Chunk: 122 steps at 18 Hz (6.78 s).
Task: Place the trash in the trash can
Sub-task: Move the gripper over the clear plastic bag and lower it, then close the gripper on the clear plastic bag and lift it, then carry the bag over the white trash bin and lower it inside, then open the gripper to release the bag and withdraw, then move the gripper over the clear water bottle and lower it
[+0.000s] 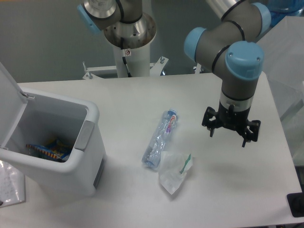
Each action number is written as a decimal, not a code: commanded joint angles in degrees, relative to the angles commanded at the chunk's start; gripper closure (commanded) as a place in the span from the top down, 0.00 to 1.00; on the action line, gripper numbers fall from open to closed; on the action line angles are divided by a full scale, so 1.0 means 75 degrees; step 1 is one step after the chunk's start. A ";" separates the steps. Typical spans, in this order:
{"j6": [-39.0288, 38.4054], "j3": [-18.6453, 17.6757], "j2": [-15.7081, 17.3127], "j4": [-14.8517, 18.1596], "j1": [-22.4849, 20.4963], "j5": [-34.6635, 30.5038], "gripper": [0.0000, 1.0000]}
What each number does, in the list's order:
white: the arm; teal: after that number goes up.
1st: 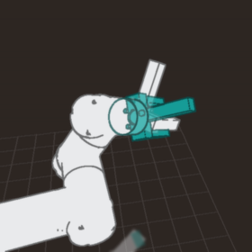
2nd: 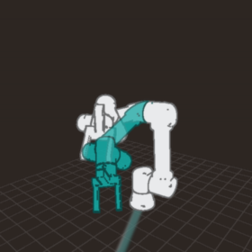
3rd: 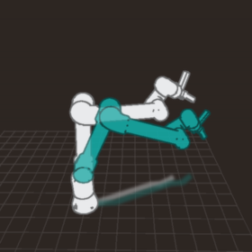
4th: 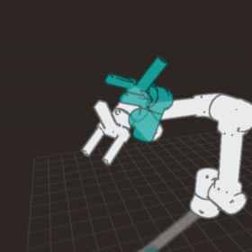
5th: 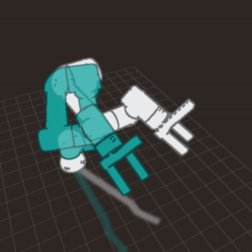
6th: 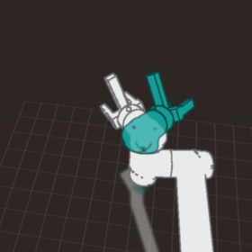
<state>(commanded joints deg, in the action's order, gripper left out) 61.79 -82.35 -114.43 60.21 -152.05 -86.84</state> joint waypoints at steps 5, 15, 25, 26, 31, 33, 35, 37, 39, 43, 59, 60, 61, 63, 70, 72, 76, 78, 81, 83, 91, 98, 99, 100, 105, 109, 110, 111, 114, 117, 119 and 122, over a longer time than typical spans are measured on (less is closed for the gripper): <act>-0.0607 -0.0024 -0.0012 -0.0012 0.0070 0.0035 1.00; -0.1746 -0.0222 -0.0374 0.0000 0.0726 0.0024 1.00; -0.1723 -0.0246 -0.1054 0.0000 0.1031 0.0012 1.00; -0.1734 -0.0304 -0.1078 0.0000 0.1066 0.0000 1.00; -0.1899 -0.0328 -0.1335 0.0000 0.1113 -0.0035 0.69; -0.1899 -0.0305 -0.1383 0.0012 0.1160 -0.0082 0.41; -0.1910 -0.0305 -0.1453 0.0000 0.1218 -0.0443 0.14; -0.1934 -0.0223 -0.1500 0.0000 0.1312 -0.0633 0.00; -0.1981 -0.0211 -0.1442 0.0023 0.1313 -0.0574 0.00; -0.1969 -0.0176 -0.1371 0.0024 0.1289 -0.0481 0.00; -0.3560 0.0726 0.0538 0.0070 0.1020 0.3325 0.00; -0.3830 0.0796 0.0609 0.0059 0.1020 0.3630 0.00; -0.4076 0.0843 0.0691 0.0047 0.1031 0.3841 0.00; -0.4452 0.0925 0.0808 0.0024 0.1078 0.3984 0.00; -0.5156 0.0938 0.1195 0.0012 0.1616 0.4195 0.00; -0.5343 0.0938 0.1277 0.0012 0.1874 0.4183 0.00; -0.5625 0.0914 0.1488 0.0012 0.2320 0.4183 0.00; -0.5730 0.0879 0.1512 0.0012 0.2437 0.4172 0.00; -0.5789 0.0786 0.1523 0.0023 0.2695 0.4125 0.00; -0.5789 0.0669 0.1512 0.0035 0.2870 0.4102 0.00; -0.5614 -0.0046 0.1816 -0.0012 0.3129 0.4101 0.42; -0.5087 -0.0305 0.1887 -0.0047 0.3164 0.3973 1.00; -0.5005 -0.0316 0.1887 -0.0047 0.3071 0.3880 1.00; -0.4981 -0.0340 0.1887 -0.0047 0.3001 0.3844 1.00; -0.4549 -0.0270 0.1829 -0.0082 0.1749 0.3832 1.00; -0.4278 -0.0363 0.1255 -0.0597 0.1080 0.3551 1.00; -0.4254 -0.0352 0.1126 -0.0644 0.0881 0.3539 1.00; -0.4185 -0.0340 0.0963 -0.0645 0.0775 0.3516 1.00; -0.3974 -0.0387 0.0493 -0.0633 0.0645 0.3224 1.00; -0.3833 -0.0503 0.0329 -0.0598 0.0668 0.2778 1.00; -0.3494 -0.0830 0.0293 -0.0621 0.0691 0.2498 1.00; -0.2884 -0.1428 0.0340 -0.0621 0.0785 0.1795 1.00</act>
<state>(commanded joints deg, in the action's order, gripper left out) 40.16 -93.06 -111.88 55.55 -146.17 -73.37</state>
